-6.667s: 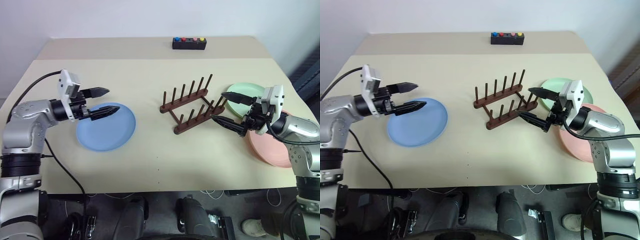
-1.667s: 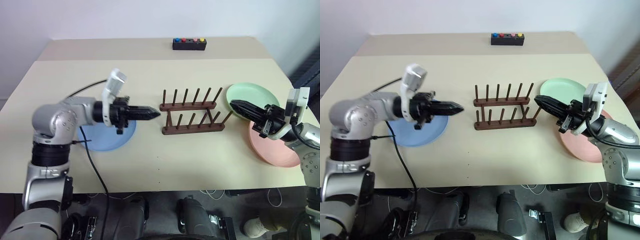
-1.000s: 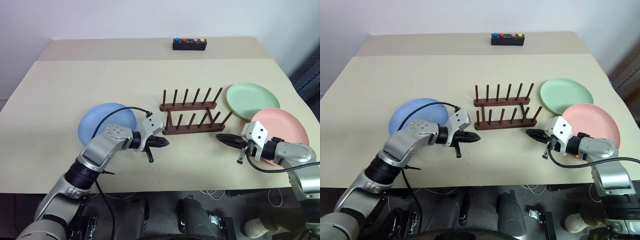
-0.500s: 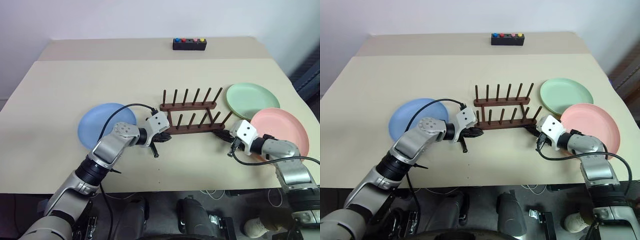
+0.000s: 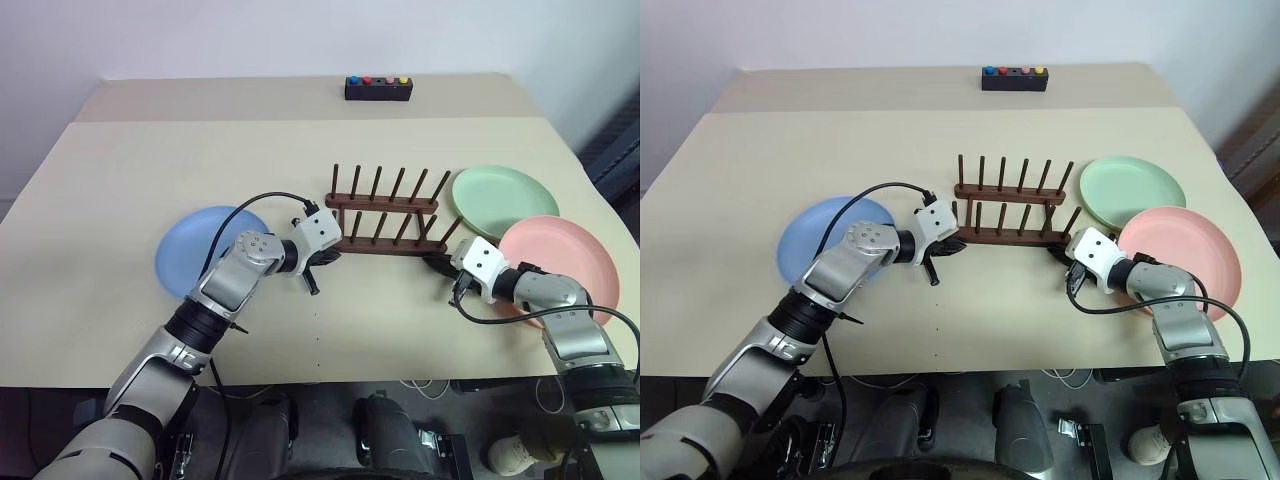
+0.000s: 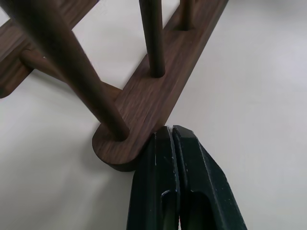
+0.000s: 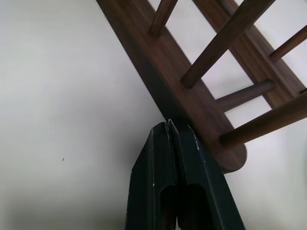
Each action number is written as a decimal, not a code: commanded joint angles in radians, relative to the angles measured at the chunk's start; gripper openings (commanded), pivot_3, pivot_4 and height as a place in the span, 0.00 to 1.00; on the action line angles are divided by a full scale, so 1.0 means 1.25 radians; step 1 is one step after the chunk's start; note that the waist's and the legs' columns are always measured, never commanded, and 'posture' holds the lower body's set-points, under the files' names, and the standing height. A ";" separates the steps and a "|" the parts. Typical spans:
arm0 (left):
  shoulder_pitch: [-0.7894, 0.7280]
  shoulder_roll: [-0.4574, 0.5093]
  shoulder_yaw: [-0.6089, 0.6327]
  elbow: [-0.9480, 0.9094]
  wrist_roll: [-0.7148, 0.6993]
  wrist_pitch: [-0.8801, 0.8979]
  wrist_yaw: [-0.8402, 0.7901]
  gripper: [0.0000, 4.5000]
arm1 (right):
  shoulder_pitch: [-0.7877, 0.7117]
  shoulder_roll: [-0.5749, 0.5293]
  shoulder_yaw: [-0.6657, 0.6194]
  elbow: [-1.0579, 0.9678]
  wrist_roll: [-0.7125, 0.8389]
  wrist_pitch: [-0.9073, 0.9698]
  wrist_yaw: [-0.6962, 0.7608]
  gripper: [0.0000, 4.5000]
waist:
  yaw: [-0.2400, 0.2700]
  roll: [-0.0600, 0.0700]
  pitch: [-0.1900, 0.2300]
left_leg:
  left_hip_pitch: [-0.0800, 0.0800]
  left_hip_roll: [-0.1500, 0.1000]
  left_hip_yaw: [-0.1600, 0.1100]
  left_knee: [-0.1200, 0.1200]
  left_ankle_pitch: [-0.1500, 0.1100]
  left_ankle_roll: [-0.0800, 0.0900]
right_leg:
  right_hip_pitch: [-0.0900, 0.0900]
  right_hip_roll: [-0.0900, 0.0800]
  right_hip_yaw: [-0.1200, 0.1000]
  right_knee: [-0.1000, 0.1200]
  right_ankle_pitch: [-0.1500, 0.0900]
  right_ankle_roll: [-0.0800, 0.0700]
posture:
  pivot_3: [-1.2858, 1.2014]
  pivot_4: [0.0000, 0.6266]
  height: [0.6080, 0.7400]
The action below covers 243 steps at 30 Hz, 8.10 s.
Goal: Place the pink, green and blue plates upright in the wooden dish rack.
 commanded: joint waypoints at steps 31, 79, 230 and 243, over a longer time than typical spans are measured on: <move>-0.142 -0.064 0.060 0.307 0.071 -0.195 0.000 0.01 | -0.272 0.044 0.063 0.368 -0.132 -0.233 -0.112 0.00 | -0.002 0.000 0.000 | 0.000 -0.001 0.001 0.000 0.002 -0.004 | -0.001 0.000 0.000 0.000 0.000 0.000 | 0.52 0.24 1.00; -0.103 0.029 0.228 0.032 -0.155 0.071 -0.230 0.01 | -0.157 0.033 -0.059 0.003 0.172 -0.012 0.069 0.00 | -0.004 0.000 0.000 | -0.001 0.001 0.000 0.000 0.002 -0.004 | -0.001 0.000 0.000 0.001 0.000 0.001 | 0.52 0.24 1.00; 0.134 0.308 0.445 -0.253 -0.528 0.031 -0.364 1.00 | -0.768 -0.090 -0.277 0.640 0.415 0.733 0.484 0.01 | -0.005 0.001 0.001 | -0.002 0.001 0.003 -0.002 -0.001 0.001 | -0.003 0.000 0.002 -0.001 0.001 0.000 | 0.52 0.24 1.00; 0.129 0.304 0.434 -0.248 -0.523 0.031 -0.372 1.00 | -0.718 -0.099 -0.283 0.621 0.399 0.727 0.486 0.01 | -0.004 0.002 0.001 | -0.002 0.001 0.003 -0.002 -0.001 0.001 | -0.003 0.000 0.002 -0.001 0.001 0.000 | 0.52 0.24 1.00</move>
